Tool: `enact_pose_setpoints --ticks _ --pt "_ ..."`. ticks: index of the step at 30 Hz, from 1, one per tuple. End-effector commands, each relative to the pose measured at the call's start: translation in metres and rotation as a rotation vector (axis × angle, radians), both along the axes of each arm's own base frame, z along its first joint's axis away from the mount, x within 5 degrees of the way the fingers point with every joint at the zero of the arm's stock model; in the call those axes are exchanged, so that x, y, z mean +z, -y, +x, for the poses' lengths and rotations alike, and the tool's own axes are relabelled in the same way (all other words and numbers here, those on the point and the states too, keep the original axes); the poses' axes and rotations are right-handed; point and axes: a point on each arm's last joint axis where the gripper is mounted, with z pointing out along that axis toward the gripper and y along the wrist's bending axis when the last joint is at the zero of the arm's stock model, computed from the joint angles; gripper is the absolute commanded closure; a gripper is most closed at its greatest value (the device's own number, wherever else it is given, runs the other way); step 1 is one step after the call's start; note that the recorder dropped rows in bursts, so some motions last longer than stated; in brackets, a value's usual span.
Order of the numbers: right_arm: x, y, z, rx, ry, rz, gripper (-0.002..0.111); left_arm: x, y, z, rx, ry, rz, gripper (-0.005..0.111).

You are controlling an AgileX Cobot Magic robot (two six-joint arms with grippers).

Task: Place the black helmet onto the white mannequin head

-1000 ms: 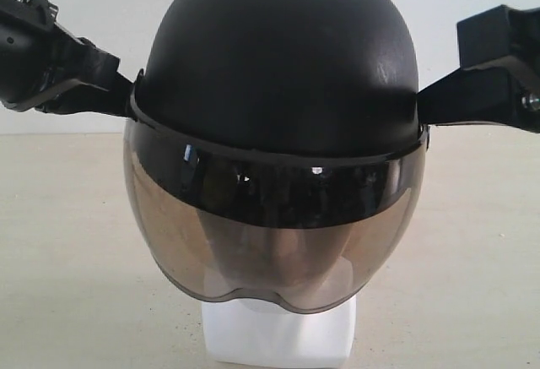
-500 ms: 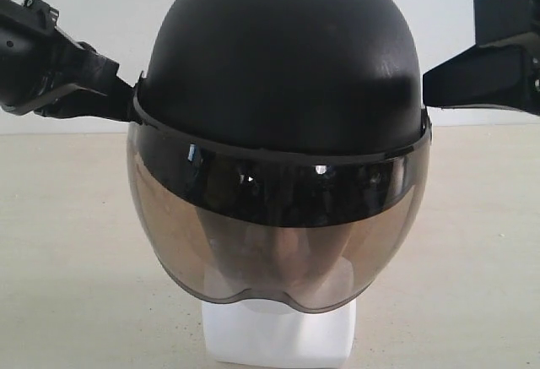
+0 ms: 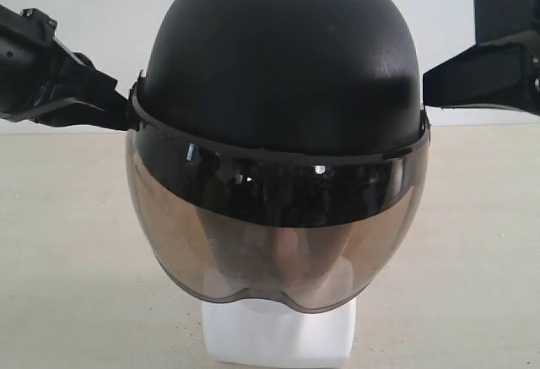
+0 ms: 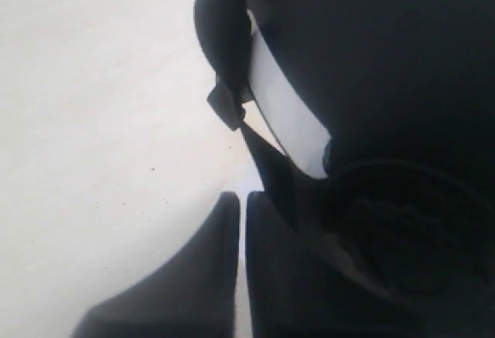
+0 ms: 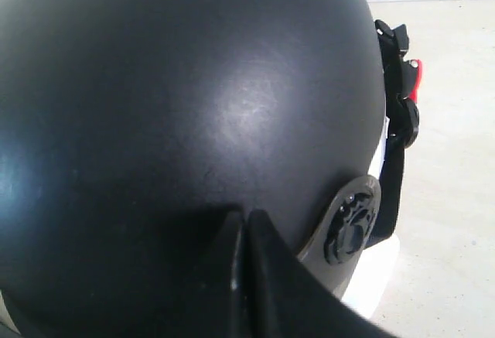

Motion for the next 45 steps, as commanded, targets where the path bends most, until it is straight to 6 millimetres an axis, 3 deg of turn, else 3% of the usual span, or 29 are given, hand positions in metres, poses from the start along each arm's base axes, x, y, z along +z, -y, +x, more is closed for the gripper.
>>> enact_pose_setpoints --ticks 1,14,20,26,30,39,45 --pt "0.002 0.001 -0.004 -0.007 0.009 0.018 0.108 -0.005 -0.002 0.003 0.019 -0.025 0.038 0.102" --pt "0.021 0.013 -0.030 -0.034 0.113 0.059 0.108 -0.017 -0.004 0.001 0.034 -0.034 0.060 0.102" --pt "0.015 0.019 -0.033 -0.041 0.091 -0.036 0.108 -0.003 -0.013 -0.013 0.079 0.011 0.106 0.102" --pt "0.014 0.022 -0.041 -0.025 0.083 -0.078 0.108 0.020 -0.019 -0.052 0.077 0.024 0.092 0.102" --pt "0.018 0.031 -0.058 -0.028 0.131 -0.110 0.108 0.025 -0.026 -0.091 0.099 0.063 0.058 0.102" --pt "0.016 0.041 -0.091 0.026 0.100 -0.155 0.108 -0.001 -0.038 -0.168 0.124 0.114 0.000 0.102" --pt "0.010 0.045 -0.103 0.064 0.046 -0.219 0.108 -0.005 -0.035 -0.208 0.104 0.157 -0.190 0.102"
